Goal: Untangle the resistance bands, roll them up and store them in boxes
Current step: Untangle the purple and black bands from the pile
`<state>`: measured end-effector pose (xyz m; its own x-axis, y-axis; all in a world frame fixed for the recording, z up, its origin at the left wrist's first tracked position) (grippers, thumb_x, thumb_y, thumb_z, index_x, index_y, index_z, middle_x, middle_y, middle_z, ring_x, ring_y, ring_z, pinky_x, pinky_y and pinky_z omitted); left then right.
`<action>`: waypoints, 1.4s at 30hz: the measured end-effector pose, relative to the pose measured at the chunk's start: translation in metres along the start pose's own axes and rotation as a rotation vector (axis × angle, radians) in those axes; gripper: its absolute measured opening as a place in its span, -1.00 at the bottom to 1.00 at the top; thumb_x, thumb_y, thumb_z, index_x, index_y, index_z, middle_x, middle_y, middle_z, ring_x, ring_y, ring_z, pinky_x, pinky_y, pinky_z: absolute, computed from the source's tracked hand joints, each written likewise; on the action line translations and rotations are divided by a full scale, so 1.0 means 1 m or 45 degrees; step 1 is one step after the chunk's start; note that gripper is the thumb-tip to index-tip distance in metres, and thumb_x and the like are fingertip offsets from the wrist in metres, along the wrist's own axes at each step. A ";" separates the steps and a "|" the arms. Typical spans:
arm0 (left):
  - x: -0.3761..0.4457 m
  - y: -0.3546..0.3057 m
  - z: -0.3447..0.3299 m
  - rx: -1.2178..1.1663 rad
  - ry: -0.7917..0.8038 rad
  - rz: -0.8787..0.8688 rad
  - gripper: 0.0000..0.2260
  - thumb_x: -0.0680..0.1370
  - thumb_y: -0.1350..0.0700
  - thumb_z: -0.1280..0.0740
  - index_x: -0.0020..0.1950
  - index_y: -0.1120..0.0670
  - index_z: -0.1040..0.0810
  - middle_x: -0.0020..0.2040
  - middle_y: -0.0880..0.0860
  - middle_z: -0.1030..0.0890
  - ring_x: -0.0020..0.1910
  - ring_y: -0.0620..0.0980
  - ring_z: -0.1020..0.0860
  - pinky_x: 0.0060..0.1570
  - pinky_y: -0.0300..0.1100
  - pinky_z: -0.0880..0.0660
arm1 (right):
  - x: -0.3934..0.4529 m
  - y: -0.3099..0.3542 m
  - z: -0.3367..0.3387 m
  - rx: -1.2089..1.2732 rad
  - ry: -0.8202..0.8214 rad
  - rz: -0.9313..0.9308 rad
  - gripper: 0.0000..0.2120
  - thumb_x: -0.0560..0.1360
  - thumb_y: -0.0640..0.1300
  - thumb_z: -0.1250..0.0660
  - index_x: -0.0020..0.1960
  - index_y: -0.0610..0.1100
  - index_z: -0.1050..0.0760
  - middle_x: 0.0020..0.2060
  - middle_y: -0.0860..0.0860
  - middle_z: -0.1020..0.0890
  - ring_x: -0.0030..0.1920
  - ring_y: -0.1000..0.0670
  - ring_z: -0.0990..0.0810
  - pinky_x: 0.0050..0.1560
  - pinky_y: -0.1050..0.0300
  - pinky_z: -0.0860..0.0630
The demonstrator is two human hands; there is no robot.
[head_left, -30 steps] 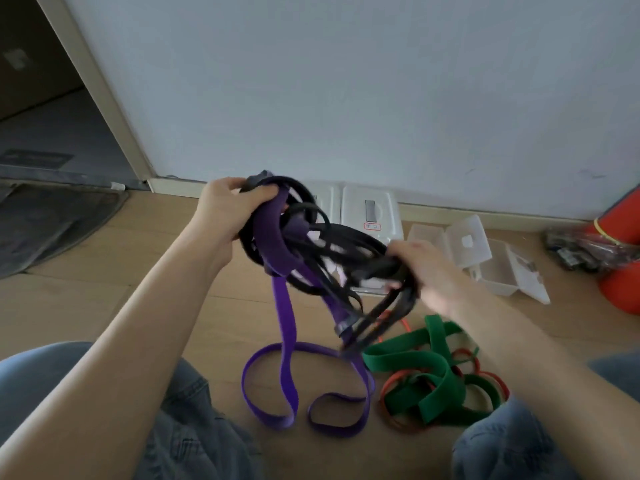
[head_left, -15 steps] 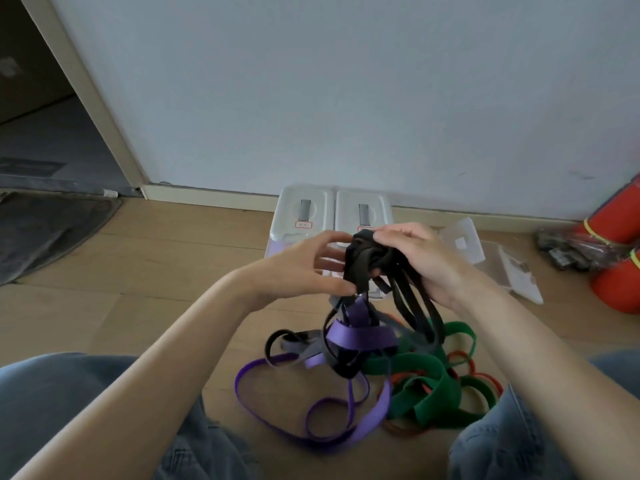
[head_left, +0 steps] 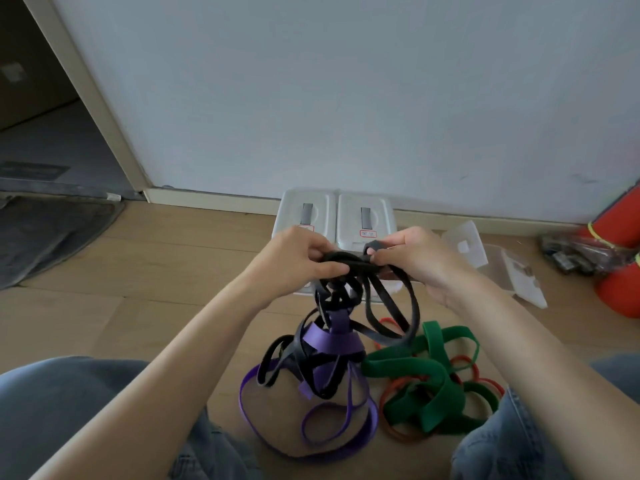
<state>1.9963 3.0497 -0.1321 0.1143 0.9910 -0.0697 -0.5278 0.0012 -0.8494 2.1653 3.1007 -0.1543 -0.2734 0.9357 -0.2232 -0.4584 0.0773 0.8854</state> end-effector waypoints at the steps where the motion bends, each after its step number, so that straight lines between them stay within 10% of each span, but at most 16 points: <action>1: 0.001 0.003 -0.001 -0.092 0.003 0.053 -0.92 0.43 0.15 -0.45 -0.23 -0.01 -0.61 -0.38 -0.09 -0.66 -0.41 -0.30 -0.54 -0.36 -0.53 -0.36 | 0.001 -0.002 0.001 -0.079 -0.037 -0.011 -0.89 0.42 -0.27 -0.37 -0.10 -0.28 -0.63 -0.23 -0.16 -0.68 -0.33 0.09 -0.65 -0.23 0.26 -0.58; 10: 0.005 0.012 0.007 -1.012 -0.258 0.314 -0.91 0.53 0.30 -0.29 -0.05 0.31 -0.56 -0.20 0.15 -0.62 -0.23 -0.03 -0.62 -0.10 -0.24 -0.57 | 0.006 -0.009 0.002 -0.272 -0.033 -0.056 -0.94 0.41 -0.26 -0.38 -0.23 -0.19 -0.54 -0.46 0.01 -0.58 -0.42 0.10 -0.52 -0.28 0.22 -0.47; 15: -0.002 0.003 -0.012 -0.086 0.335 0.274 -0.91 0.50 0.12 -0.35 -0.07 0.13 -0.54 -0.26 -0.01 -0.63 -0.26 -0.14 -0.57 -0.13 -0.30 -0.42 | 0.002 -0.013 -0.001 0.045 -0.077 -0.083 -0.83 0.46 -0.26 -0.30 0.01 -0.16 -0.36 -0.30 -0.03 -0.55 -0.36 0.09 -0.53 -0.28 0.23 -0.49; 20: -0.001 0.005 -0.018 0.048 0.264 0.237 -0.67 0.56 -0.01 -0.27 -0.09 0.26 -0.61 -0.58 -0.09 -0.43 -0.56 -0.20 -0.37 -0.37 -0.35 -0.35 | -0.003 0.004 -0.014 0.160 0.089 0.146 -0.83 0.49 -0.19 -0.27 0.03 -0.01 -0.36 -0.35 0.03 -0.63 -0.36 0.12 -0.55 -0.23 0.23 -0.45; 24: 0.005 0.001 0.012 -0.610 -0.098 0.122 -0.77 0.59 0.10 -0.23 -0.20 0.15 -0.55 -0.57 -0.06 -0.42 -0.51 -0.15 -0.41 -0.33 -0.31 -0.41 | -0.007 0.004 -0.014 -0.235 0.098 0.237 -0.88 0.53 -0.22 -0.24 -0.13 -0.02 -0.41 -0.27 0.01 -0.59 -0.33 0.13 -0.52 -0.29 0.34 -0.40; 29: 0.009 0.002 0.018 -1.435 -0.061 -0.017 -0.79 0.60 0.17 -0.20 -0.20 0.12 -0.54 -0.43 0.00 -0.47 -0.35 -0.08 -0.54 -0.20 -0.26 -0.54 | -0.004 -0.025 -0.019 -0.346 0.135 -0.010 -0.81 0.58 -0.23 -0.18 -0.13 0.01 -0.42 -0.32 0.02 -0.54 -0.31 0.09 -0.49 -0.22 0.24 -0.44; 33: 0.006 0.006 0.014 -1.039 0.190 0.085 -0.75 0.54 0.03 -0.29 -0.28 0.05 -0.65 -0.39 0.01 -0.53 -0.34 -0.02 -0.55 -0.26 -0.22 -0.55 | -0.007 -0.031 -0.014 0.102 0.191 -0.145 -0.76 0.58 -0.27 -0.19 -0.09 -0.09 -0.60 -0.31 -0.02 -0.58 -0.30 0.07 -0.55 -0.10 0.15 -0.52; 37: -0.014 0.022 -0.009 -0.119 0.582 0.446 -0.44 0.29 -0.32 -0.40 0.15 -0.01 -0.46 -0.04 0.00 -0.64 -0.27 0.02 -0.68 -0.32 -0.24 -0.57 | -0.010 -0.017 -0.018 0.345 0.165 -0.064 -0.82 0.53 -0.32 -0.23 -0.10 -0.19 -0.60 -0.25 -0.13 -0.61 -0.30 0.03 -0.59 -0.14 0.13 -0.57; 42: -0.001 0.015 -0.023 0.217 0.261 0.242 -0.71 0.52 -0.01 -0.34 -0.02 0.24 -0.59 -0.41 -0.02 -0.52 -0.54 -0.16 -0.40 -0.52 -0.43 -0.32 | -0.014 -0.004 -0.015 0.335 0.084 0.042 -0.91 0.51 -0.31 -0.28 -0.08 -0.18 -0.54 -0.21 -0.18 -0.60 -0.27 -0.02 -0.61 -0.18 0.11 -0.58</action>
<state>2.0070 3.0459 -0.1569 0.1585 0.9281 -0.3370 -0.6871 -0.1415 -0.7127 2.1585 3.0825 -0.1612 -0.3431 0.9153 -0.2107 -0.2150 0.1419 0.9663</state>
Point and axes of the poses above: each hand's wrist, its own x-axis towards the middle knuckle, its own z-axis out of the back of the hand, y = z × x, the point moved 5 cm from there along x, towards the middle knuckle
